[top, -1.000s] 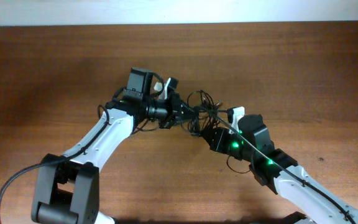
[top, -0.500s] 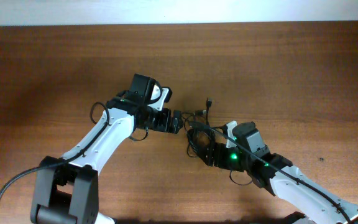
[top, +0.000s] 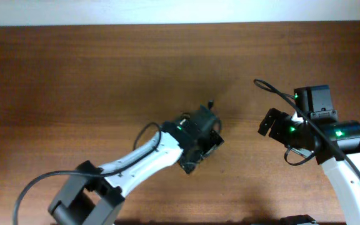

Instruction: Untangle cables

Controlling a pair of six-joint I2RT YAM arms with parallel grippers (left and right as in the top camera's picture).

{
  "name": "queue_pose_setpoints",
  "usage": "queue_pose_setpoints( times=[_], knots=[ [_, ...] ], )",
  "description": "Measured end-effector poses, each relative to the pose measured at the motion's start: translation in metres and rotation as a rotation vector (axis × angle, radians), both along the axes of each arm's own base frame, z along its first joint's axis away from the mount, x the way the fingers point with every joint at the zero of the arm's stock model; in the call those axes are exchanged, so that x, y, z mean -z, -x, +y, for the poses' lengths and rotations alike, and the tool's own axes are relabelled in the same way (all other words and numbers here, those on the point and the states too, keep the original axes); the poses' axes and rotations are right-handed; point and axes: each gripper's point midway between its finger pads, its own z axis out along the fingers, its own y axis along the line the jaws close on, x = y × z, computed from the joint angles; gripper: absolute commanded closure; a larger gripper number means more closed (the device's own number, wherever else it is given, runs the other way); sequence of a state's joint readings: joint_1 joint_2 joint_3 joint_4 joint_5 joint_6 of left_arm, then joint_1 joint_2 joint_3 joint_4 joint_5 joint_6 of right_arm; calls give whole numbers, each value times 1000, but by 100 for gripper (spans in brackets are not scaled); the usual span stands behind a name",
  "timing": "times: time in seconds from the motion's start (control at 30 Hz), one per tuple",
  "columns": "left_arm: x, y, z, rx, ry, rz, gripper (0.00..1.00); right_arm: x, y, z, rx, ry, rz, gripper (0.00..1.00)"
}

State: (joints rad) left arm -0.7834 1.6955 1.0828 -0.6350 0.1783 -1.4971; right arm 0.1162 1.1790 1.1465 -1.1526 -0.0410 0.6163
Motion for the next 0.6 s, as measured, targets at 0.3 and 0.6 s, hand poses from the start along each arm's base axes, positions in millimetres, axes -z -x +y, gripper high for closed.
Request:
queue_pose_setpoints(
  times=[0.3,0.6],
  knots=[
    [48,-17,29,-382,-206,8,100,5,5,-9,-15,58,33,1],
    [-130,-95,67,459,136,-653,100,36,19,3,-77,14,191,22]
  ],
)
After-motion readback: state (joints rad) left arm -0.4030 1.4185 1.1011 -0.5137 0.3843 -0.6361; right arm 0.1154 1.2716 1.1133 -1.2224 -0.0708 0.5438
